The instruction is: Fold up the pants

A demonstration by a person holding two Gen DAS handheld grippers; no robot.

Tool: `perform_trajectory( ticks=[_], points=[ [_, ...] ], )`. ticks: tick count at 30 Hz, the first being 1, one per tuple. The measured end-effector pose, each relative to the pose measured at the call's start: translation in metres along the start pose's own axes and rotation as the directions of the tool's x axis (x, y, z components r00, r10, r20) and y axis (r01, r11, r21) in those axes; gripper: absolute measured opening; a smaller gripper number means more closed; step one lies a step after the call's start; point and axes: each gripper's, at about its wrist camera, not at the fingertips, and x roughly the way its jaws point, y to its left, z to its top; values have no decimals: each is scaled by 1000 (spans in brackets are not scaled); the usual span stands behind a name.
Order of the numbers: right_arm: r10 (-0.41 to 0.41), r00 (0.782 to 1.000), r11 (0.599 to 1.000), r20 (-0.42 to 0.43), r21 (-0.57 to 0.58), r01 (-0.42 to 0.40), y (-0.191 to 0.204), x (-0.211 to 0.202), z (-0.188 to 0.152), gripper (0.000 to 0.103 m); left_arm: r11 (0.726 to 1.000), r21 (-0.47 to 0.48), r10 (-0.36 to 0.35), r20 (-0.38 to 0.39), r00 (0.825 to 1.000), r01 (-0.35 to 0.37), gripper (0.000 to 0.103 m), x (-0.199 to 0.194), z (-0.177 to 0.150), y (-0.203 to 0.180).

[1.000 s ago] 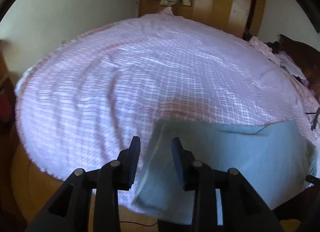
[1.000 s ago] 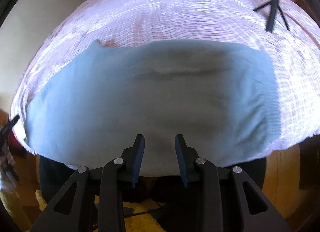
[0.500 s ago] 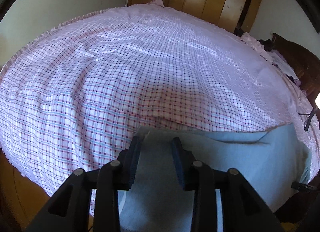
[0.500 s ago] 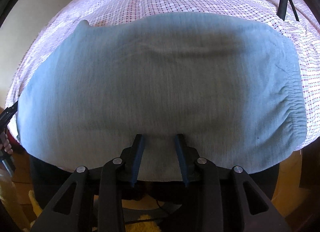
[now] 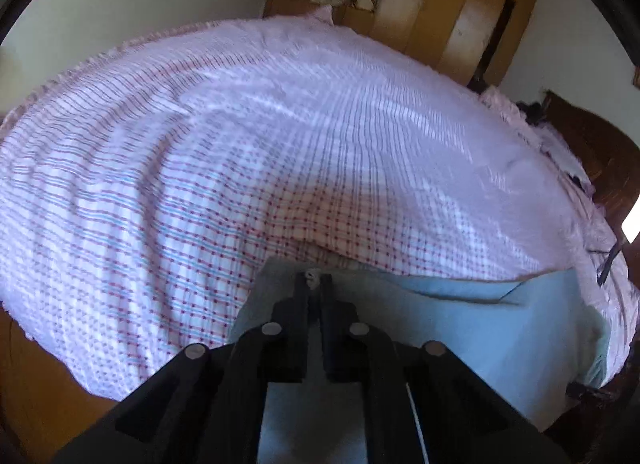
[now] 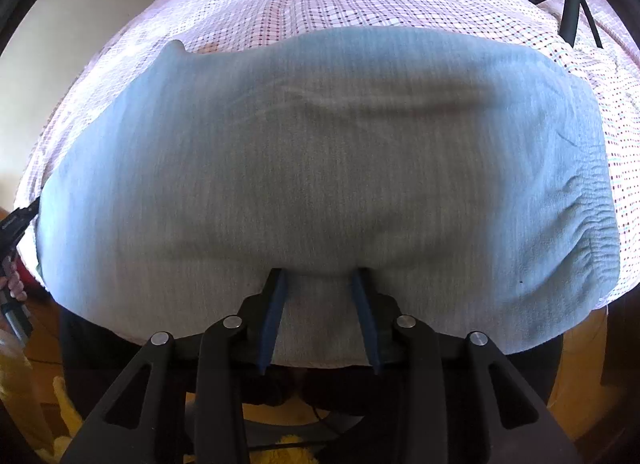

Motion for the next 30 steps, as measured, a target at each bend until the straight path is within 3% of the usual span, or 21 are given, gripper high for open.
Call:
perform_trajectory(
  ticks=[8, 19, 26, 30],
  points=[
    [-32, 999, 999, -9, -16, 32, 11, -1, 5, 28, 996, -66, -43, 135, 990, 53, 4, -61, 2, 6],
    [80, 988, 980, 133, -193, -53, 72, -25, 72, 28, 998, 3, 62, 95, 993, -63, 4, -47, 5, -2],
    [10, 996, 972, 87, -234, 10, 105, 25, 114, 28, 995, 3, 103, 8, 995, -103, 5, 3, 5, 9],
    [6, 993, 963, 114, -267, 25, 107, 41, 119, 29, 991, -26, 131, -7, 991, -131, 12, 19, 4, 18]
  ],
)
